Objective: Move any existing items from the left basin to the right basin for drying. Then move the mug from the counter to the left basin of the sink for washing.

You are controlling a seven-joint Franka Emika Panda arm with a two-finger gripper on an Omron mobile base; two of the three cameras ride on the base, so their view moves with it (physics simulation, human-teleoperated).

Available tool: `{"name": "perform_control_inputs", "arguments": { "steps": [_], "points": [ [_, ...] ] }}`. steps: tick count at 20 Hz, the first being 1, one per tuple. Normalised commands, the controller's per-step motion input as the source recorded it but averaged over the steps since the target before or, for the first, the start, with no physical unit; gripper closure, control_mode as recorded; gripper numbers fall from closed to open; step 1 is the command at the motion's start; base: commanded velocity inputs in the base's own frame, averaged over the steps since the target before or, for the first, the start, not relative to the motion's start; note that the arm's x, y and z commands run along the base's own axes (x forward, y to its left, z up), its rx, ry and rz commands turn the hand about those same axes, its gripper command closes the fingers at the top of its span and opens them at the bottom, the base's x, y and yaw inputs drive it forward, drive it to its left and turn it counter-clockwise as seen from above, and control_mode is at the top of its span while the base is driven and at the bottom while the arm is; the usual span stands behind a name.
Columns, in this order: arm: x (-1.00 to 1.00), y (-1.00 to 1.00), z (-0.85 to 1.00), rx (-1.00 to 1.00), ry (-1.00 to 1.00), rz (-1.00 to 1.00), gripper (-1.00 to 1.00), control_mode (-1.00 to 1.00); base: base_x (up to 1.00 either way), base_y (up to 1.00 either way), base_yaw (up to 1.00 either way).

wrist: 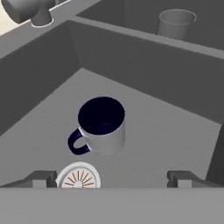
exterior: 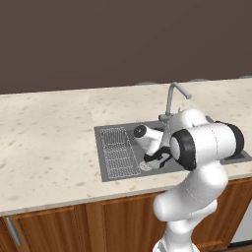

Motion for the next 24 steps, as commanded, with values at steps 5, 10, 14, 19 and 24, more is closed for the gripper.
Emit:
{"name": "perform_control_inputs", "arguments": {
  "steps": [5,10,14,19,24],
  "points": [
    [0.00,0.01,0.73,-0.01,-0.01,0.00,-1.00,-1.00,0.00,0.00,0.00],
    [-0.04,0.05,0.75,-0.02,-0.02,0.00,-1.00,-1.00,0.00,0.00,0.00],
    [-0.22,0.20,0.65,-0.02,-0.01,-0.01,-1.00,-1.00,0.00,0.00,0.00],
    [-0.35,0.33,0.58,-0.02,0.00,-0.05,-1.00,-1.00,0.00,0.00,0.00],
    [-0.49,0.47,0.49,-0.06,0.00,-0.06,-1.00,-1.00,0.00,0.00,0.00]
  ]
}}
